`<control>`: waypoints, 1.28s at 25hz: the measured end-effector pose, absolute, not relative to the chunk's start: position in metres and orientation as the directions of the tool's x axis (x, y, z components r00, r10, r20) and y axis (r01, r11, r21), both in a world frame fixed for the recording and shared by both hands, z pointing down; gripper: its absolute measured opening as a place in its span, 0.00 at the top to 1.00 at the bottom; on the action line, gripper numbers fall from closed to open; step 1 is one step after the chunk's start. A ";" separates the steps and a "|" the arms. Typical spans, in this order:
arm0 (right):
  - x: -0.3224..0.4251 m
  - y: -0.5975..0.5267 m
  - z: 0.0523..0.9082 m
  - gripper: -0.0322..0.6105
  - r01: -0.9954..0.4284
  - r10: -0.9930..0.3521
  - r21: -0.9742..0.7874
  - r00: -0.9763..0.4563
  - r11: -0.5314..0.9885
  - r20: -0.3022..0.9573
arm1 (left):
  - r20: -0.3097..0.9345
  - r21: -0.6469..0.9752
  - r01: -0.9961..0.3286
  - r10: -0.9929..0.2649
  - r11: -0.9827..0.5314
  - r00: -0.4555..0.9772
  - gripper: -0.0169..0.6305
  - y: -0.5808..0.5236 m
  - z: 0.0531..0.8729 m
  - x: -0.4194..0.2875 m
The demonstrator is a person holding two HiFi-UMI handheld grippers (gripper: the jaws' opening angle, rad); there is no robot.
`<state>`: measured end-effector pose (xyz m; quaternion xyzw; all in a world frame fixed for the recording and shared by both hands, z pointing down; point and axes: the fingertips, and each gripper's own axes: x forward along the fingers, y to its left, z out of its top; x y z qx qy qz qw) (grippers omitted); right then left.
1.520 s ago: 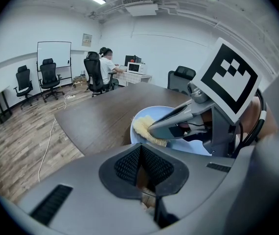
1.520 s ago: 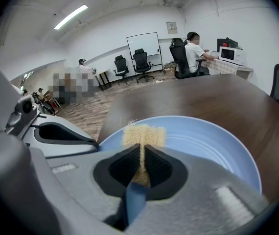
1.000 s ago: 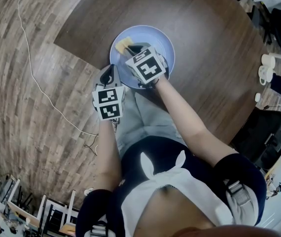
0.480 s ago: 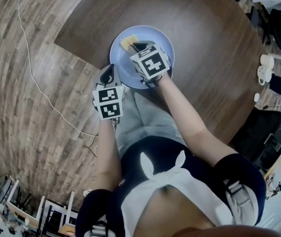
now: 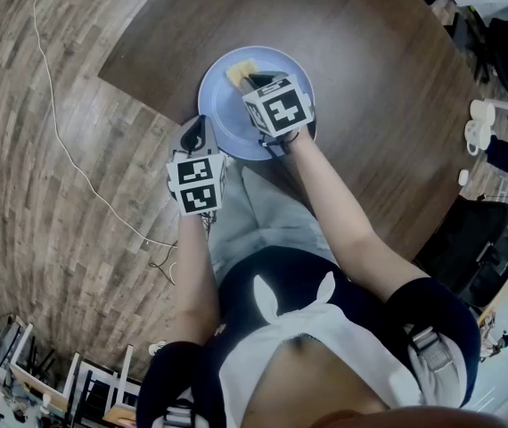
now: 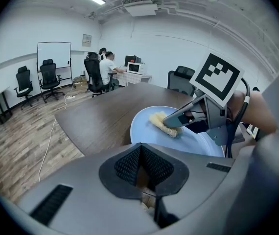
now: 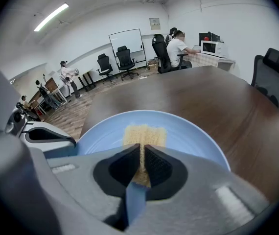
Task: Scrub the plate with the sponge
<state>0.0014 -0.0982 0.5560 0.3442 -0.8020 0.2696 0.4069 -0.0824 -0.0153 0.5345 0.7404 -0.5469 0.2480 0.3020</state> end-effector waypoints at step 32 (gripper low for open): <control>0.052 -0.111 0.554 0.91 -0.841 -0.398 -0.008 -0.264 0.540 0.878 | 0.705 0.176 -0.960 -0.653 -0.218 0.278 0.97 -0.014 0.534 -0.083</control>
